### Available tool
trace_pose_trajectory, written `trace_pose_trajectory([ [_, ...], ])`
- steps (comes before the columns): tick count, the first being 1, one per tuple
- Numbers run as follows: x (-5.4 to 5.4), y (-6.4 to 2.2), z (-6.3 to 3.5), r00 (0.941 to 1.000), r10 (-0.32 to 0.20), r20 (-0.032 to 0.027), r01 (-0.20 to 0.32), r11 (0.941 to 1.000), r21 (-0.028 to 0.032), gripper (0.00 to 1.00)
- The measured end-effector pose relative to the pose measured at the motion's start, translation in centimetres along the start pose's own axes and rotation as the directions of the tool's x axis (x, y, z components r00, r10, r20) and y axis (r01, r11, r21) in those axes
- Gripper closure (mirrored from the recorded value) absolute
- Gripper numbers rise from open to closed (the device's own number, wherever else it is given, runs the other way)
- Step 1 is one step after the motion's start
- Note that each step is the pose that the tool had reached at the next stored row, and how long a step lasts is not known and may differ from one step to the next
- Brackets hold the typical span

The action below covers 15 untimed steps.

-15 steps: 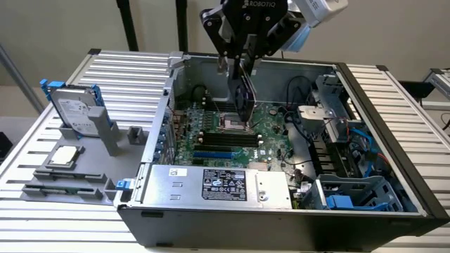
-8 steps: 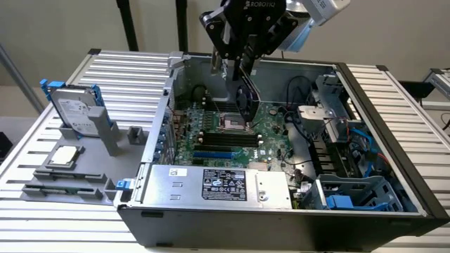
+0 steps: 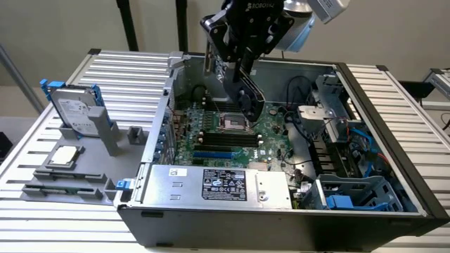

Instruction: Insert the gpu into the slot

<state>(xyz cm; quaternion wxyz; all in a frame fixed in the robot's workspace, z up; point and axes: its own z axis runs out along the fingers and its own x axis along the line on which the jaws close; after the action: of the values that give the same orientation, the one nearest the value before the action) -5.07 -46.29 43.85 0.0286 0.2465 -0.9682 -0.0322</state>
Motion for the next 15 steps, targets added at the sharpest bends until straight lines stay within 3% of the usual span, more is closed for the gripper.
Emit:
trace_pose_trajectory([
  [4,0.0,-0.02,0.19,0.9974,-0.072,-0.0034,0.072,0.9974,0.0039,0.74],
  [8,0.0,-0.04,0.45,0.9894,-0.145,-0.006,0.145,0.9894,0.0086,0.74],
  [12,0.0,-0.06,0.81,0.9762,-0.216,-0.0087,0.217,0.9762,0.0131,0.74],
  [15,0.0,-0.08,1.08,0.9631,-0.269,-0.011,0.269,0.963,0.0163,0.74],
])
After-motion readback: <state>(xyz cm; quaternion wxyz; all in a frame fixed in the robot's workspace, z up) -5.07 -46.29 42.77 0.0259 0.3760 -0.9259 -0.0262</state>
